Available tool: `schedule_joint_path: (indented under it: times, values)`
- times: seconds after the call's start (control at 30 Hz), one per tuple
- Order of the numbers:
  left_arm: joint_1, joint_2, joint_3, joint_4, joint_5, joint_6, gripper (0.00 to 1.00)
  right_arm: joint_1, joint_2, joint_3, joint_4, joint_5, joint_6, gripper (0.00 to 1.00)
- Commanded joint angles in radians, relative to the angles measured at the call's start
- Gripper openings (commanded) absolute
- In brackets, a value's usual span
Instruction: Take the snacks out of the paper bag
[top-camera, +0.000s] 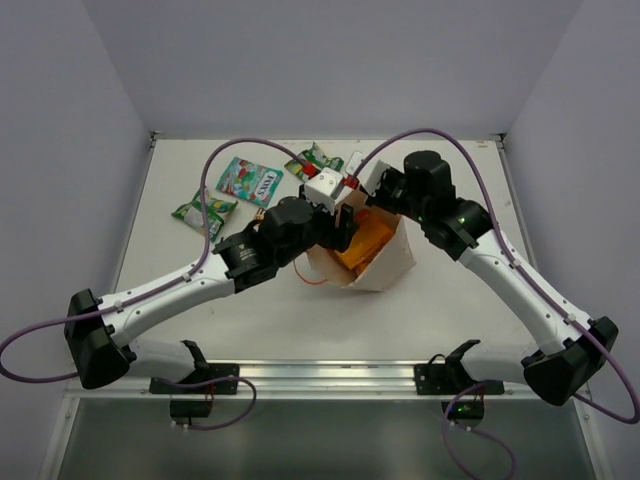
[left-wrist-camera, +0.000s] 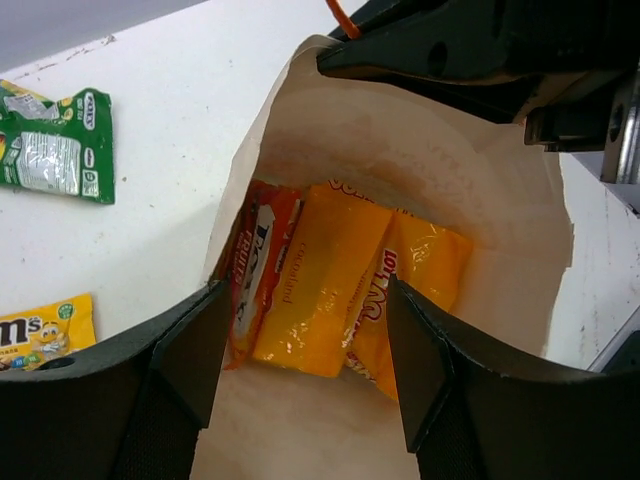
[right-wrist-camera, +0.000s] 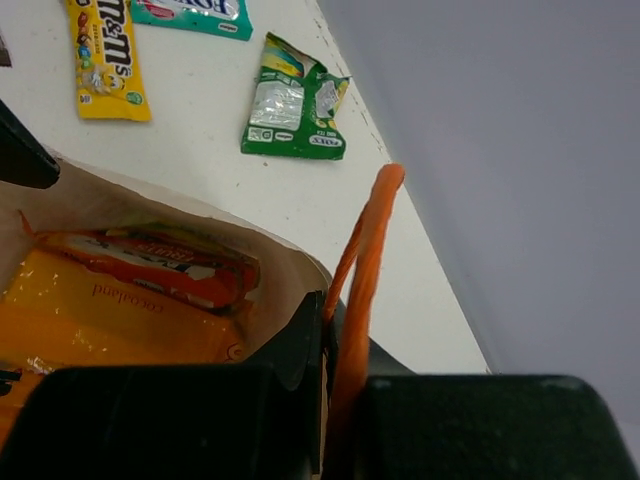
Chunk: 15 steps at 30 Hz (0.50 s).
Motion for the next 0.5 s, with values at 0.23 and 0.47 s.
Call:
schedule_joint_path:
  times: [0.23, 0.47]
  values:
    - [-0.029, -0.220, -0.225, 0.123, -0.232, -0.120, 0.68, 0.018, -0.032, 0.133, 0.250, 0.075, -0.125, 0.00]
    - [-0.028, -0.392, -0.322, 0.186, -0.200, -0.039, 0.72, 0.020, -0.037, 0.085, 0.247, 0.074, -0.124, 0.00]
